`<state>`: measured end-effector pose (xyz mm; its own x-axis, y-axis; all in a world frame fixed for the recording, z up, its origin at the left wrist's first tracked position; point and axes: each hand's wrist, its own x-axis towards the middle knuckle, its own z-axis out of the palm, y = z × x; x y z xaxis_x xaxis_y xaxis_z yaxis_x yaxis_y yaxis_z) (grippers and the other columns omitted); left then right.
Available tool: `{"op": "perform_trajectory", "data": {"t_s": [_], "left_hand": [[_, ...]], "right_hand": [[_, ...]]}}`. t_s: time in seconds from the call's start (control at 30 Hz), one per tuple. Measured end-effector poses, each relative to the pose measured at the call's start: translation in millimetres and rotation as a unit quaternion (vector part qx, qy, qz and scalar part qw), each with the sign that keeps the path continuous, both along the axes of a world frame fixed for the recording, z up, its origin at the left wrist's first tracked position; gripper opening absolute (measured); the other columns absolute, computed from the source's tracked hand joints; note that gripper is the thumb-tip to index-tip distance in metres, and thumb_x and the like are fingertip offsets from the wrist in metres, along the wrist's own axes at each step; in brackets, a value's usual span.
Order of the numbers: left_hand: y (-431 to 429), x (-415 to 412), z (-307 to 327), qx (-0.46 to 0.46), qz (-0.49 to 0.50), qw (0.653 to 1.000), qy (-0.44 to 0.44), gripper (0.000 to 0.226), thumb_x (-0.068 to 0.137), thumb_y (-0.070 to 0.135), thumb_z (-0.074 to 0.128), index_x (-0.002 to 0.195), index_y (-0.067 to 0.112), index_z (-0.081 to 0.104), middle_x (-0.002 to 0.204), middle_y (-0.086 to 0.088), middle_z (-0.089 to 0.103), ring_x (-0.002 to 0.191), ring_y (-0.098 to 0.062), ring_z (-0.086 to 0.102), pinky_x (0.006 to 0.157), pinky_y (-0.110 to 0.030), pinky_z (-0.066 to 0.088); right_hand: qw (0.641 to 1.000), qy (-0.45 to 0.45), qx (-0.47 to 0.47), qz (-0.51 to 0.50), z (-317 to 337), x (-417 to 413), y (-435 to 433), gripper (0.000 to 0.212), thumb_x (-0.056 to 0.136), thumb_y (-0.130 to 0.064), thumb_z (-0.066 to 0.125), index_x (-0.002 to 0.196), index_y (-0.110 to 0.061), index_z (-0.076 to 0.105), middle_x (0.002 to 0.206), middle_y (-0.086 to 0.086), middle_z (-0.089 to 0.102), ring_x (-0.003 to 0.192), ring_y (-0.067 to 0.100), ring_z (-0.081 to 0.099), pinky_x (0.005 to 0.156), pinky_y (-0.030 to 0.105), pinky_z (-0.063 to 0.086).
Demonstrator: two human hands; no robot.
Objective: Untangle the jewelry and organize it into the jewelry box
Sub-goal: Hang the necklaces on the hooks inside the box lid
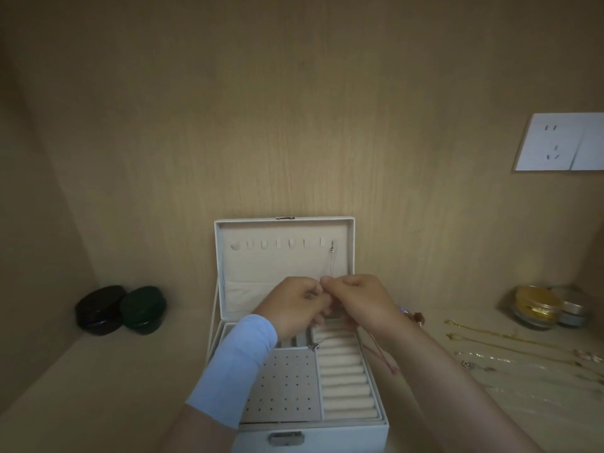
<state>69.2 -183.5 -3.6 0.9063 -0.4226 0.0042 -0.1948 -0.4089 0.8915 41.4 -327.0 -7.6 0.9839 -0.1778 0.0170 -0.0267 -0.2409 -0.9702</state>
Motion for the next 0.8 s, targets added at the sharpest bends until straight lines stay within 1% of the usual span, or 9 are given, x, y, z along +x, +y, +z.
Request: {"op": "perform_trajectory", "data": {"t_s": [0.07,0.13,0.23,0.33,0.47,0.57,0.67,0.73,0.8], "left_hand": [[2.3,-3.8,-4.6,0.027,-0.008,1.0,-0.006,0.015,0.092,0.023,0.06,0.089,0.011,0.069,0.08,0.001,0.073,0.078,-0.017,0.071,0.088,-0.041,0.057],[6.4,-5.9,-6.4,0.038,-0.004,0.999,-0.008,0.014,0.09,0.028,0.062,0.084,0.022,0.073,0.077,0.003,0.074,0.078,-0.016,0.071,0.088,-0.041,0.057],[9.2,-5.5,-4.6,0.028,0.03,0.999,-0.009,0.014,0.087,0.029,0.062,0.081,0.028,0.075,0.079,-0.004,0.074,0.073,-0.017,0.069,0.074,-0.036,0.058],[3.6,-8.1,-1.7,0.016,0.054,0.998,-0.032,0.018,0.092,0.025,0.059,0.101,0.029,0.074,0.066,-0.001,0.067,0.05,-0.003,0.056,0.049,-0.016,0.041],[-8.9,-15.5,-3.1,-0.021,0.002,1.0,0.007,0.018,0.095,0.021,0.059,0.107,0.019,0.073,0.055,0.01,0.063,0.038,0.0,0.049,0.042,-0.013,0.036],[-8.7,-13.9,-3.5,-0.025,0.001,0.999,0.022,0.015,0.093,0.022,0.062,0.099,0.015,0.073,0.069,-0.002,0.07,0.046,-0.007,0.05,0.043,-0.013,0.037],[-2.5,-11.0,0.1,-0.05,0.013,0.998,0.031,0.011,0.094,0.019,0.063,0.096,0.012,0.07,0.087,-0.004,0.077,0.054,-0.013,0.053,0.044,-0.012,0.038],[2.0,-10.1,4.0,-0.064,0.023,0.998,0.015,0.012,0.093,0.017,0.064,0.095,0.009,0.071,0.088,-0.005,0.077,0.054,-0.016,0.055,0.046,-0.014,0.042],[3.6,-7.9,5.5,-0.08,0.038,0.996,-0.014,0.011,0.091,0.016,0.067,0.093,0.008,0.074,0.088,-0.006,0.076,0.056,-0.016,0.057,0.058,-0.021,0.05]], "right_hand": [[0.999,-0.008,0.048,0.012,-4.6,-0.1,0.6,0.028,0.092,-0.023,0.068,0.082,0.002,0.075,0.072,0.018,0.072,0.067,0.025,0.067,0.063,0.028,0.052],[0.996,-0.022,0.081,0.012,-6.2,-0.7,0.5,0.02,0.091,-0.013,0.068,0.086,0.005,0.075,0.08,0.025,0.073,0.071,0.03,0.07,0.069,0.036,0.057],[0.999,-0.037,0.033,0.017,-3.7,-2.0,-2.5,0.014,0.092,-0.01,0.067,0.088,-0.001,0.077,0.08,0.012,0.076,0.074,0.017,0.073,0.068,0.023,0.058],[0.996,-0.063,-0.058,0.021,5.1,-3.4,-9.3,0.015,0.092,-0.017,0.067,0.086,-0.009,0.078,0.074,-0.002,0.075,0.056,-0.006,0.063,0.053,0.009,0.046],[0.988,-0.106,-0.105,0.038,12.3,-2.3,-16.5,0.015,0.091,-0.021,0.068,0.084,-0.014,0.078,0.08,0.0,0.076,0.061,-0.004,0.061,0.06,0.011,0.046],[0.988,-0.133,-0.081,0.018,15.2,-0.8,-20.0,0.012,0.091,-0.02,0.069,0.084,-0.017,0.078,0.076,-0.009,0.075,0.065,-0.007,0.062,0.061,0.007,0.044],[0.989,-0.114,-0.087,0.026,16.2,-0.9,-27.6,0.014,0.094,-0.02,0.065,0.09,-0.014,0.077,0.055,-0.022,0.063,0.049,-0.011,0.054,0.051,0.004,0.036],[0.986,-0.052,-0.144,0.07,16.5,-2.9,-34.5,0.022,0.095,-0.026,0.063,0.097,-0.009,0.077,0.063,-0.015,0.064,0.047,-0.006,0.049,0.051,0.007,0.036],[0.962,0.025,-0.226,0.151,19.3,-8.9,-36.7,0.027,0.092,-0.032,0.064,0.102,-0.009,0.076,0.071,0.003,0.064,0.05,0.0,0.047,0.048,0.012,0.037]]}}
